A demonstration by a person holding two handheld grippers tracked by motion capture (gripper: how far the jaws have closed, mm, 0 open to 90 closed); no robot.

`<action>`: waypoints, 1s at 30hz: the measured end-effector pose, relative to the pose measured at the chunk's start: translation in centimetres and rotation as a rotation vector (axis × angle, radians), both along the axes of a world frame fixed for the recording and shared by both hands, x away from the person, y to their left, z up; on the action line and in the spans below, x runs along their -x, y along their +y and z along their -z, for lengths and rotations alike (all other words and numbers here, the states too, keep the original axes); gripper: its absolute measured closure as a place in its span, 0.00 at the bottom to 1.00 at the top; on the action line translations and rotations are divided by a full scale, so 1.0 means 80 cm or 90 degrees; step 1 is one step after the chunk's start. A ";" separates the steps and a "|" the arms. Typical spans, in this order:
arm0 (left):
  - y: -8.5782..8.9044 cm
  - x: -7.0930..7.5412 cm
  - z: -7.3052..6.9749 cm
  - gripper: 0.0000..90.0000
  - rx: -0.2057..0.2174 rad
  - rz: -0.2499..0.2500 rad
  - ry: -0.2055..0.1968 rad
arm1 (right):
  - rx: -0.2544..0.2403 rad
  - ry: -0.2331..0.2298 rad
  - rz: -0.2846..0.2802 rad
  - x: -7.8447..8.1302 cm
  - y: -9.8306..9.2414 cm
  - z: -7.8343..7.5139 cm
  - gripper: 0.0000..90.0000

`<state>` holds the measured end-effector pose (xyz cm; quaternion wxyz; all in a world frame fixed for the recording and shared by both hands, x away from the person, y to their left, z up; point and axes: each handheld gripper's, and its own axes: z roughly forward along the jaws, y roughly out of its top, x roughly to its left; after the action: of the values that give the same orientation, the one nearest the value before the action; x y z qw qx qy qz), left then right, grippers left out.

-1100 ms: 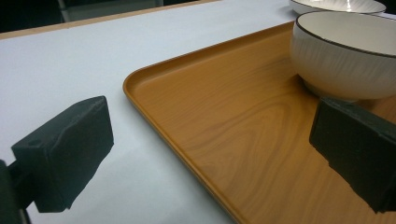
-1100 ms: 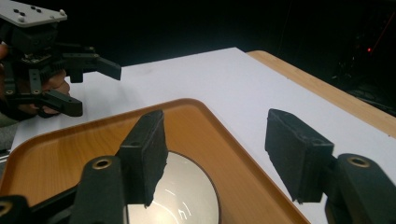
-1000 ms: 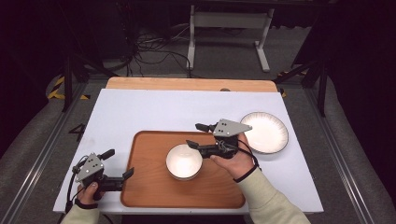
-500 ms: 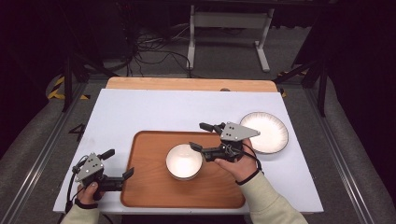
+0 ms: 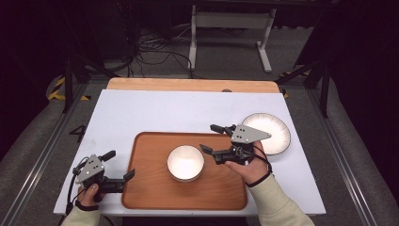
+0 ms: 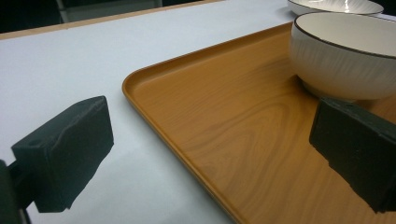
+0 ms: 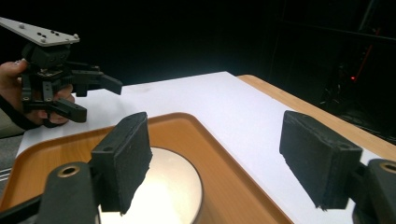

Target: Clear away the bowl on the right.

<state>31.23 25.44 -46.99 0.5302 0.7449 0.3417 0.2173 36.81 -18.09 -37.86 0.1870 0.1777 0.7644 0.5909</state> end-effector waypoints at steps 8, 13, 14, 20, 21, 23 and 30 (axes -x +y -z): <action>0.000 0.000 0.000 0.00 0.000 -0.001 0.001 | -0.010 -0.002 0.028 0.001 -0.026 -0.004 0.27; 0.000 0.000 0.000 0.00 0.000 0.000 0.001 | -0.016 -0.004 0.044 0.003 -0.043 -0.006 0.27; 0.000 0.000 0.000 0.01 0.000 0.000 0.001 | -0.015 -0.003 0.047 0.003 -0.046 -0.006 0.27; 0.000 0.000 0.000 0.01 0.000 -0.001 0.001 | -0.019 -0.004 0.068 0.004 -0.064 -0.008 0.26; 0.000 0.000 0.000 0.01 0.000 -0.001 0.001 | -0.020 -0.004 0.072 0.004 -0.067 -0.008 0.26; 0.000 0.000 0.000 0.00 0.000 0.000 0.001 | -0.023 -0.003 0.078 0.005 -0.072 -0.009 0.26; 0.000 0.000 0.000 0.00 0.000 -0.001 0.000 | -0.024 0.000 0.095 0.006 -0.085 -0.004 0.26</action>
<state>31.24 25.45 -46.98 0.5302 0.7446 0.3425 0.2171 36.29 -24.91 -37.56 0.2272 0.2380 0.7379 0.5892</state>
